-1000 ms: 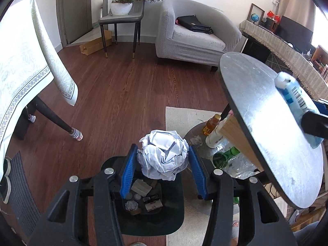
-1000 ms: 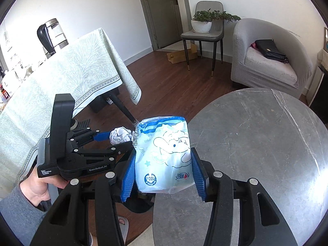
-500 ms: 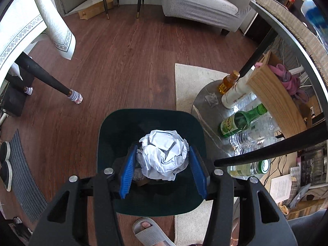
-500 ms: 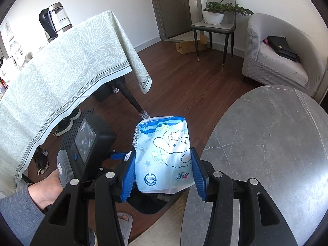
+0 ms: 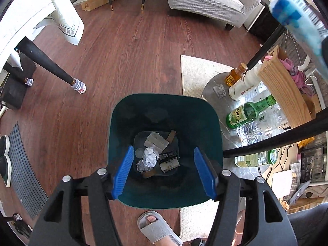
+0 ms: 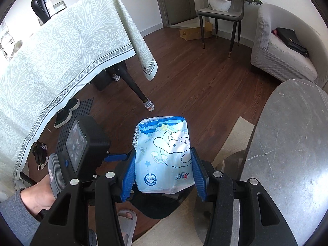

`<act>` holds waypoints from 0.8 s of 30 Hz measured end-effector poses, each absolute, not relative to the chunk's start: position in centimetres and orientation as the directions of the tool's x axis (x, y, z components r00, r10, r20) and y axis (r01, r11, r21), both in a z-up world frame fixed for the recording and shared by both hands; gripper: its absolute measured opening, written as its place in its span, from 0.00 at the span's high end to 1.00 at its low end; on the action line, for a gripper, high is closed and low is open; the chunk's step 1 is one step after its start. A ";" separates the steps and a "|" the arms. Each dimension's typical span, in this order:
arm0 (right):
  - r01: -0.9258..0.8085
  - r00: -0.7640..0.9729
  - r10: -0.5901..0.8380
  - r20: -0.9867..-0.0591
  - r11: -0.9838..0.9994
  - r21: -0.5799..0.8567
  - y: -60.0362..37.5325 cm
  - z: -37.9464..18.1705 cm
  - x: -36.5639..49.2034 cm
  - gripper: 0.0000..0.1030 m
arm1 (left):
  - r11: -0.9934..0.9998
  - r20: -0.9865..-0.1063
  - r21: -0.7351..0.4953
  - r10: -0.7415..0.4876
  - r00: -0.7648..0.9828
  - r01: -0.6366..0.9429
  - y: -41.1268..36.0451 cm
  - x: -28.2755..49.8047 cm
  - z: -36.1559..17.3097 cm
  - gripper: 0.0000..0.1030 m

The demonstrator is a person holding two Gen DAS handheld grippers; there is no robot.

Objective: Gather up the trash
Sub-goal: 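Lower the blue-white tissue pack over the bin and open the right tool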

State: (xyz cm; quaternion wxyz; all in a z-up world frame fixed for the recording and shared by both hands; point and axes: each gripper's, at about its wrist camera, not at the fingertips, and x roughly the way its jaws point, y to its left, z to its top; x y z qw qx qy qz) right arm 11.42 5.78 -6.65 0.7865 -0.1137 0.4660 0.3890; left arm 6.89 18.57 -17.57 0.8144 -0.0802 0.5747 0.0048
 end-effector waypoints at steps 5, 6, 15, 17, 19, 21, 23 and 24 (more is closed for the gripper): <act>-0.728 0.248 0.486 -0.838 0.664 0.170 7.2 -7.7 11.1 0.51 | 0.978 -0.906 -0.158 -0.088 0.413 -0.138 20.2 6.2 -15.0 0.40; -0.729 0.245 0.482 -0.841 0.663 0.168 7.4 -7.9 11.1 0.51 | 0.975 -0.899 -0.163 -0.085 0.430 -0.148 20.6 6.1 -14.4 0.40; -0.746 0.213 0.440 -0.872 0.649 0.145 9.3 -10.1 10.4 0.51 | 0.955 -0.834 -0.204 -0.054 0.549 -0.215 23.1 5.5 -9.5 0.50; -0.752 0.207 0.430 -0.879 0.645 0.138 9.7 -10.6 10.2 0.51 | 0.950 -0.820 -0.217 -0.052 0.570 -0.225 23.5 5.3 -8.5 0.54; -0.754 0.201 0.421 -0.885 0.643 0.134 10.0 -11.1 10.0 0.51 | 0.950 -0.808 -0.214 -0.042 0.588 -0.227 23.6 5.0 -7.6 0.55; -0.756 0.197 0.410 -0.891 0.642 0.128 10.3 -11.5 9.9 0.51 | 0.948 -0.798 -0.221 -0.041 0.601 -0.229 23.8 4.9 -6.9 0.60; -0.758 0.189 0.398 -0.898 0.641 0.124 10.6 -12.1 9.9 0.51 | 0.946 -0.789 -0.230 -0.044 0.613 -0.228 23.8 4.8 -6.3 0.63; -0.761 0.183 0.390 -0.902 0.637 0.122 10.7 -12.5 9.8 0.51 | 0.946 -0.786 -0.230 -0.044 0.617 -0.226 23.7 4.7 -6.1 0.64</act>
